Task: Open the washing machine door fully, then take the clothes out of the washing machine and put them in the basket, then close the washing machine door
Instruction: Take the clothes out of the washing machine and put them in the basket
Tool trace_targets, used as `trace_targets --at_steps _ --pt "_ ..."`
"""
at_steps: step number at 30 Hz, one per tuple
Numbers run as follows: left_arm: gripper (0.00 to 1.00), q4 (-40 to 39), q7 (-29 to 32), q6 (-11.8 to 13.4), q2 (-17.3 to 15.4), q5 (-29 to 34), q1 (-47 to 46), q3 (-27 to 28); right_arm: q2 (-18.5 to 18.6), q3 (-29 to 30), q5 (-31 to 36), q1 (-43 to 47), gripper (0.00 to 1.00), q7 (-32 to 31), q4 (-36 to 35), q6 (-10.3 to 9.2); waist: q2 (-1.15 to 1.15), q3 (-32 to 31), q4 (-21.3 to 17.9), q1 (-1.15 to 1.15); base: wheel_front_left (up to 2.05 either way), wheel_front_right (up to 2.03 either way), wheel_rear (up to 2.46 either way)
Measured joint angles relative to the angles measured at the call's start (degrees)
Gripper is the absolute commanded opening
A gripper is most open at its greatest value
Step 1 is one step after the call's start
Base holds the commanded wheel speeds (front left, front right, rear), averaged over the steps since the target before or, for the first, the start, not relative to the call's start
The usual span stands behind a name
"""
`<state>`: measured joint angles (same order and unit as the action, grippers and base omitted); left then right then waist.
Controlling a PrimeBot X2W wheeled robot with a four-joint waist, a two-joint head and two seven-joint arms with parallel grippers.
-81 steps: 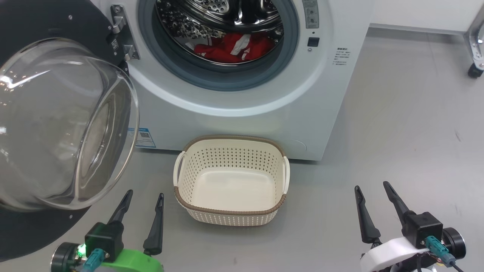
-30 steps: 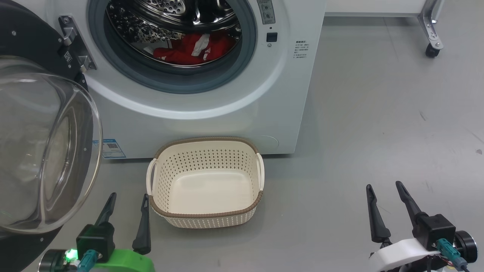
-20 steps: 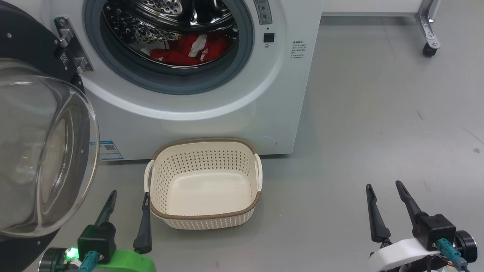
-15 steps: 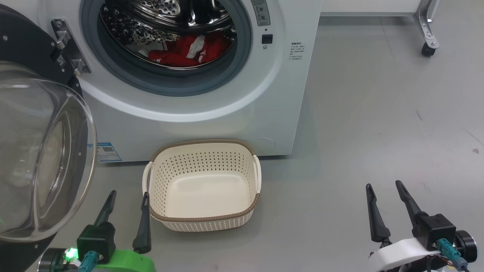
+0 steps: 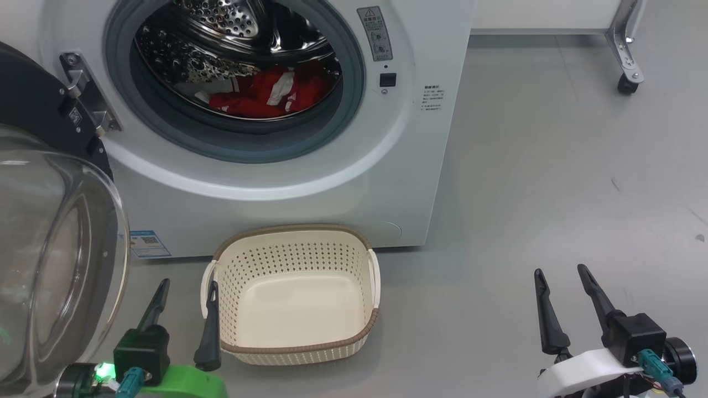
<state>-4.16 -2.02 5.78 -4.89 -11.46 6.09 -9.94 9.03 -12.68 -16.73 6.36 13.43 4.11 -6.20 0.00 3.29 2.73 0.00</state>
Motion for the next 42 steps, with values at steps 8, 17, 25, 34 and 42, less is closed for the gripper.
trace_targets --at_steps 8,17,25,34,42 --pt "1.00 0.0 0.0 0.0 0.0 0.3 0.0 -0.1 0.0 0.0 0.0 0.0 1.00 0.0 0.0 0.00 0.00 0.2 0.0 0.00 1.07 -1.07 0.00" --pt "1.00 0.2 0.0 0.1 0.0 0.3 0.0 -0.1 0.1 -0.1 0.0 0.0 1.00 0.0 0.0 0.00 0.00 0.0 0.2 0.00 0.76 -0.76 0.00" --pt "1.00 0.2 0.0 0.1 0.0 0.3 0.0 -0.2 0.1 -0.1 0.0 0.0 1.00 0.0 0.0 0.00 0.00 0.0 0.3 0.00 0.42 -0.42 0.00" --pt "1.00 0.2 -0.1 0.2 0.2 0.3 0.0 -0.2 0.2 -0.1 0.0 0.0 1.00 0.0 0.0 0.00 0.00 0.2 0.5 0.00 0.09 -0.09 0.00" --pt "1.00 0.1 -0.4 0.2 0.4 -0.1 0.0 -0.1 0.2 -0.1 0.0 0.0 1.00 0.0 0.0 0.00 0.00 0.4 0.6 0.00 0.00 0.00 0.00"
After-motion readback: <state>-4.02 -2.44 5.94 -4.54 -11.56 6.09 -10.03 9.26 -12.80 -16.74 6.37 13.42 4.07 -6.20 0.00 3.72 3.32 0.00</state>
